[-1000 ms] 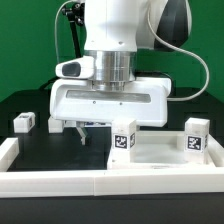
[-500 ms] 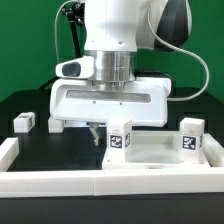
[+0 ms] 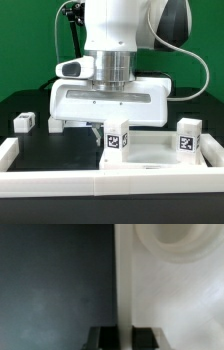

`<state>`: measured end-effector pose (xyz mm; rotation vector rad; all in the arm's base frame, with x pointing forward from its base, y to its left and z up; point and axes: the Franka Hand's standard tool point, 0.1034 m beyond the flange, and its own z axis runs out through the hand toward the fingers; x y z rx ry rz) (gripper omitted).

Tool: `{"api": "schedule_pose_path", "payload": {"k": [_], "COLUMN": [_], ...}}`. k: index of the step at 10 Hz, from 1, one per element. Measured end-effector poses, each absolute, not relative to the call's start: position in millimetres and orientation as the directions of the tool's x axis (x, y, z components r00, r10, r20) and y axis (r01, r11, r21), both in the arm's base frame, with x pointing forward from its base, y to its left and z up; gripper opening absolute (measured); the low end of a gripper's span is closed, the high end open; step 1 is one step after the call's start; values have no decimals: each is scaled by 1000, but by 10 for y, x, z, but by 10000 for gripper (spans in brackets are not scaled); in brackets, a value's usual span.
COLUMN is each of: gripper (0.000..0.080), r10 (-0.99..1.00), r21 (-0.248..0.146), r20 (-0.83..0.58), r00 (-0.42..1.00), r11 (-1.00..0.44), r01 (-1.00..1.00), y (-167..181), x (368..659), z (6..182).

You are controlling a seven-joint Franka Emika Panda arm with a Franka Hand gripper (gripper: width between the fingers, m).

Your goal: Assemble square table

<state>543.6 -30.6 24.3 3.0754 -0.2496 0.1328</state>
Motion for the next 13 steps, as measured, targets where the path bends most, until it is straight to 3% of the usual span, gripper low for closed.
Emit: {"api": "schedule_pose_path", "payload": {"k": [6, 10, 13], "gripper": [57, 57, 57], "r10": [-142, 249, 368], "r21": [48, 94, 109], "r20": [89, 61, 44], "r00": [986, 966, 929], "r11": [-988, -965, -926], "r01": [-146, 243, 361], "y": [-308, -422, -447], "x": [5438, 5457, 5458], "z": [243, 257, 258]}}
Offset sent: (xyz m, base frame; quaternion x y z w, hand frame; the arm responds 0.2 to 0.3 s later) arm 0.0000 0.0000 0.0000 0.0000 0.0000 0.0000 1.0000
